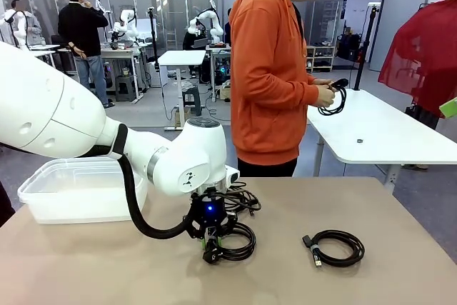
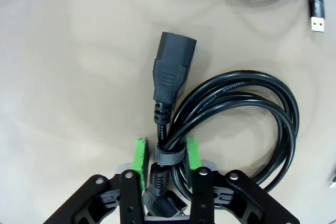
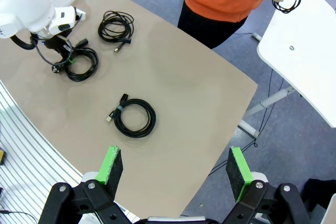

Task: Organize and store the cables.
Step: Place the Power Cable into the Organizing box.

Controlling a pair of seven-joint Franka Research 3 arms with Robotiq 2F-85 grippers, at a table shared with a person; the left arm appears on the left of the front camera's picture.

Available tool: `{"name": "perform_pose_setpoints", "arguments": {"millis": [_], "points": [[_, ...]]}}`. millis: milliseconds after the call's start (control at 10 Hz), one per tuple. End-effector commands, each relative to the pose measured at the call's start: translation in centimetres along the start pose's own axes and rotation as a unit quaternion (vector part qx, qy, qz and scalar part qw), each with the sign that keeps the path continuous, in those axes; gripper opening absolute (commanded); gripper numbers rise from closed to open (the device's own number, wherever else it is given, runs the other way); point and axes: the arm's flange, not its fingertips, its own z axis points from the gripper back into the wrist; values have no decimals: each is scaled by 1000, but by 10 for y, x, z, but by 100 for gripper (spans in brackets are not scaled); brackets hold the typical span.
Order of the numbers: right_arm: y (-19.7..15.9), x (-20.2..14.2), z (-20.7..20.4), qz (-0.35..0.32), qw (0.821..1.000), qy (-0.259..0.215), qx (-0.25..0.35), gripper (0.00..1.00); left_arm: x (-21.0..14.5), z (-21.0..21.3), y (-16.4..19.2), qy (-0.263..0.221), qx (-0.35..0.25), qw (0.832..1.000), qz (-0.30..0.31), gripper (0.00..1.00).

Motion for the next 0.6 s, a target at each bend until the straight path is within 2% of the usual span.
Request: {"name": "perform_pose_setpoints", "arguments": {"millis": [0,100,200,500], "points": [[-1,0,0,-2,1000,0,0,100,-3,-3,0,9,-5,1000,-13,0],[-1,0,0,-2,1000,0,0,100,-3,-3,0,10,-3,1000,-14,6],[-1,0,0,-2,1000,0,0,100,-4,-3,0,10,-3,1000,-14,0],[-1,0,0,-2,1000,0,0,100,-4,-2,0,16,-2,1000,-19,1]]}}
